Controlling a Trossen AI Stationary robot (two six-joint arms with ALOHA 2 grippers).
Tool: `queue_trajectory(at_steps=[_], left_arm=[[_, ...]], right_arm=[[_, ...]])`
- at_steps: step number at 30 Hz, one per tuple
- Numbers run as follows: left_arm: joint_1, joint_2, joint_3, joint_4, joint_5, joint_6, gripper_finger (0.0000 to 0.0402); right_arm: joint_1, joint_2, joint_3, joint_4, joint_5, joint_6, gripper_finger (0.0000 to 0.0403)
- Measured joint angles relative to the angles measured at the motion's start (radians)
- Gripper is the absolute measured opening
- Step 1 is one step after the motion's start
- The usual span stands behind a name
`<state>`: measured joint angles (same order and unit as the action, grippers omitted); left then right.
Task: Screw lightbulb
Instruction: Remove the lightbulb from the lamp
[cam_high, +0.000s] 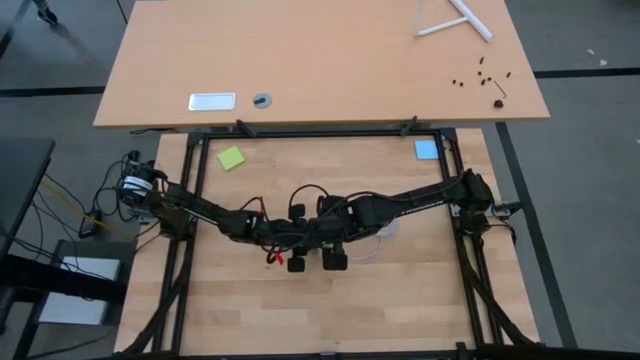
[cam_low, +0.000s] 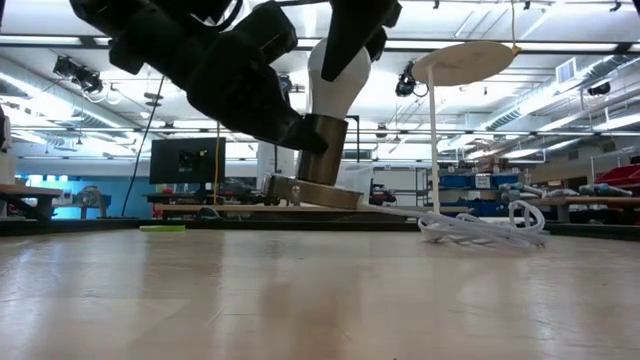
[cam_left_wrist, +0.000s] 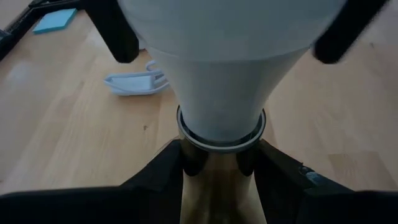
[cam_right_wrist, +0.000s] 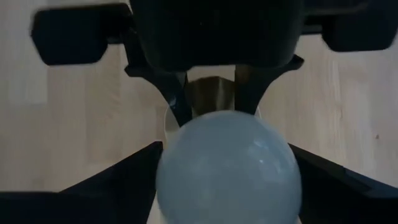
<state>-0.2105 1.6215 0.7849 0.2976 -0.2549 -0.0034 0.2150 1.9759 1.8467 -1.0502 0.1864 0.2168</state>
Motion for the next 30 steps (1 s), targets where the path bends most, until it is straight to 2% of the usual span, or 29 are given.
queue_trajectory(at_steps=[6, 14, 18, 26, 30], left_arm=[[0.000, -0.001, 0.000, -0.004, 0.001, 0.001, 0.0150], [0.001, -0.001, 0.000, -0.004, 0.005, 0.015, 0.0150], [0.001, -0.001, 0.000, -0.004, 0.020, 0.025, 0.0150], [0.001, -0.001, 0.000, -0.002, 0.037, 0.032, 0.0150], [0.001, -0.001, 0.000, -0.001, 0.040, 0.035, 0.0150]], right_arm=[[-0.001, 0.001, -0.001, -0.001, 0.002, -0.009, 0.0273], [-0.001, 0.001, 0.000, -0.026, 0.003, -0.075, 0.0283], [0.002, 0.001, 0.001, -0.035, 0.001, -0.198, 0.0280], [0.020, 0.001, 0.000, -0.055, 0.049, -0.593, 0.0283], [0.039, 0.001, -0.001, -0.059, 0.096, -0.632, 0.0292]])
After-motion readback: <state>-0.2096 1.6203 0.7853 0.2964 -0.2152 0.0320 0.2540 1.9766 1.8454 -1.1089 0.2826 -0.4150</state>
